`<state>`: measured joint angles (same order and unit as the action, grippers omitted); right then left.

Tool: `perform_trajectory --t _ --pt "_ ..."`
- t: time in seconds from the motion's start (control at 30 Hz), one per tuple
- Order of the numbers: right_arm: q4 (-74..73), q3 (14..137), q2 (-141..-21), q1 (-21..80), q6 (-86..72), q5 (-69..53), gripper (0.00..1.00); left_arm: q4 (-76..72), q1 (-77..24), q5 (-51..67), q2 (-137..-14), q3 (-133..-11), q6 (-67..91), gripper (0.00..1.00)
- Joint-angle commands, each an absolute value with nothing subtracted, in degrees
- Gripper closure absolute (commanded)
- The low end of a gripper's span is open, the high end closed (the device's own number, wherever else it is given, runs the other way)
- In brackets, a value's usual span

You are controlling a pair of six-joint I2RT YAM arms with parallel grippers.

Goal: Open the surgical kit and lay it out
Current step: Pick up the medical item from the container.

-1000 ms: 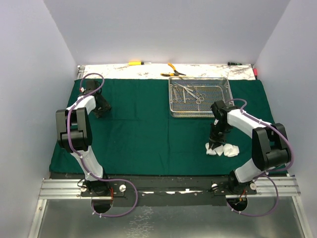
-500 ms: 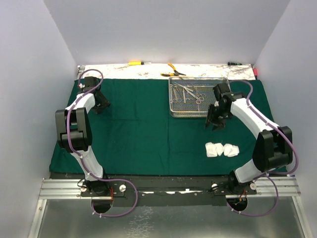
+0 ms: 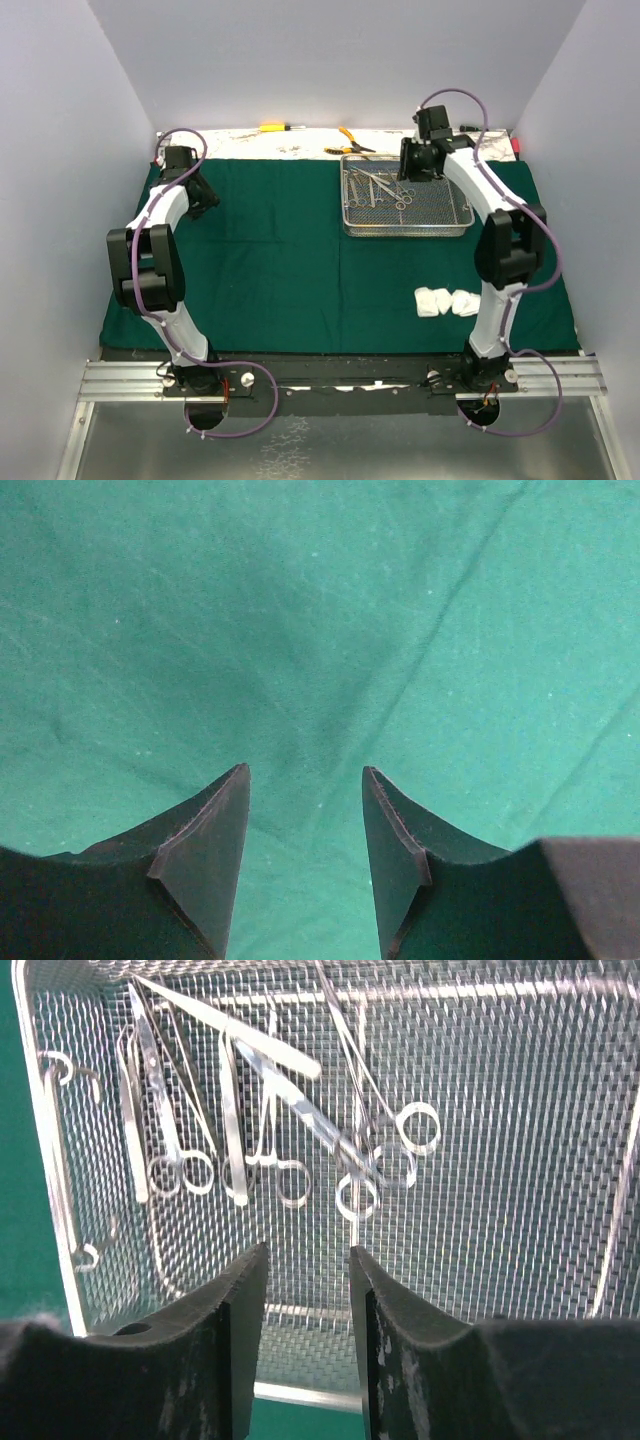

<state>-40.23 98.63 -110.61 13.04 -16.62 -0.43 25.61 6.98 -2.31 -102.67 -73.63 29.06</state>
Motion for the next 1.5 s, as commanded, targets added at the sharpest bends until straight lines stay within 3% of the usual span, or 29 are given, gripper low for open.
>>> perform_trajectory --t 0.0,0.33,0.63,0.93,1.23,1.37,1.47 --pt "-36.56 107.76 -119.97 13.09 -6.38 -3.52 0.59 25.49 6.67 -0.10 -99.67 -75.75 25.82 0.49" --pt "-29.89 115.46 -131.89 14.70 -9.60 -11.84 0.60 25.49 6.69 1.21 -97.75 -76.28 24.62 0.49" --pt "-29.83 115.30 -136.49 18.61 -12.85 1.99 0.63 25.49 6.69 1.84 -99.29 -77.94 26.10 0.49" --pt "-29.33 113.37 -137.51 19.98 -11.47 3.17 0.66 25.44 6.73 2.45 -100.50 -77.52 27.27 0.49" --pt "-29.02 113.91 -139.45 20.26 -11.86 2.75 0.79 25.49 6.76 2.44 -99.78 -76.90 27.33 0.49" --pt "-29.43 114.60 -138.80 20.69 -11.75 2.75 0.98 25.49 6.73 2.96 -99.40 -77.39 27.19 0.49" --pt "-28.96 114.63 -135.88 20.93 -12.42 2.49 0.99 25.53 6.68 3.22 -98.83 -78.21 26.89 0.49"
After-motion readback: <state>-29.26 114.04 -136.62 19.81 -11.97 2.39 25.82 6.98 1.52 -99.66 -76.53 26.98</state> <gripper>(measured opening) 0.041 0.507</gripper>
